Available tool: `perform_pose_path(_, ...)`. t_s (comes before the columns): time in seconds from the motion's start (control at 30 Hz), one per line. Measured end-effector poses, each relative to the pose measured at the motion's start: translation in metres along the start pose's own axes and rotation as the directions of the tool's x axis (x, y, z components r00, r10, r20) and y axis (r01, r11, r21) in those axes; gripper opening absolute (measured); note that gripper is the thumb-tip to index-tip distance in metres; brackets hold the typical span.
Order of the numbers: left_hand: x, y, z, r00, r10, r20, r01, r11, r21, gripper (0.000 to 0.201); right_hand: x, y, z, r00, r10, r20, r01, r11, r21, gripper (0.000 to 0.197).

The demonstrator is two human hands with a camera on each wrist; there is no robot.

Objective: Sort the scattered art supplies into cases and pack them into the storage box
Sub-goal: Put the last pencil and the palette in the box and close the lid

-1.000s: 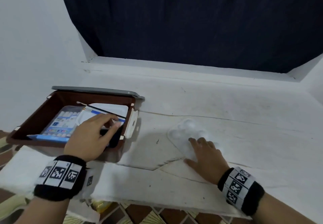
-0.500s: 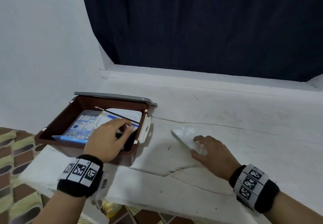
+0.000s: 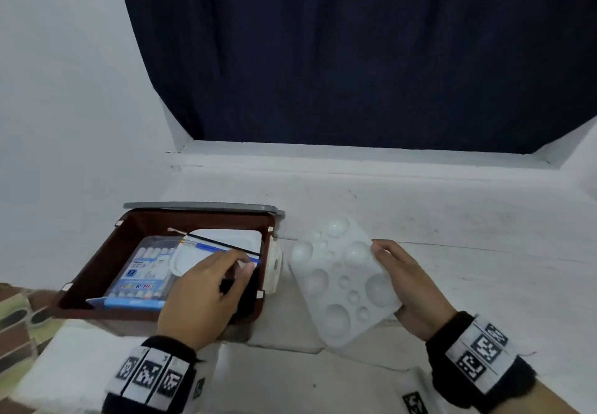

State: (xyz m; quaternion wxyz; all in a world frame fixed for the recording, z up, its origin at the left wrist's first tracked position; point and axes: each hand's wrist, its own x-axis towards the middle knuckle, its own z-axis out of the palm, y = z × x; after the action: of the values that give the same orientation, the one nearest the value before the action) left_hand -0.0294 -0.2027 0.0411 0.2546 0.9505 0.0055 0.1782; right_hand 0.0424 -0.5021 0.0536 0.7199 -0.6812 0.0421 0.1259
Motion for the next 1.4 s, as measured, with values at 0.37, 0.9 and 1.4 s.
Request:
perform_pose_path(0.37,0.000,0.002,-0.011,0.994,0.017,-0.112,-0.059,0.922,-0.384,0.018,-0.032,-0.048,0.061,0.885,-0.454,-0.101,0.442,0.889,-0.115,0.018)
perform_pose_path(0.9,0.018,-0.089,-0.162,0.982,-0.117,-0.151,0.047,0.913,-0.405,0.041,-0.020,-0.065,0.173,0.474,-0.598,0.646,0.842,0.092,-0.532,0.031)
perform_pose_path(1.4,0.065,-0.140,-0.186,0.949,-0.056,0.312,0.005,0.987,0.163,0.051,0.016,-0.037,0.221,0.617,-0.200,0.761,0.787,0.158,-0.596,0.028)
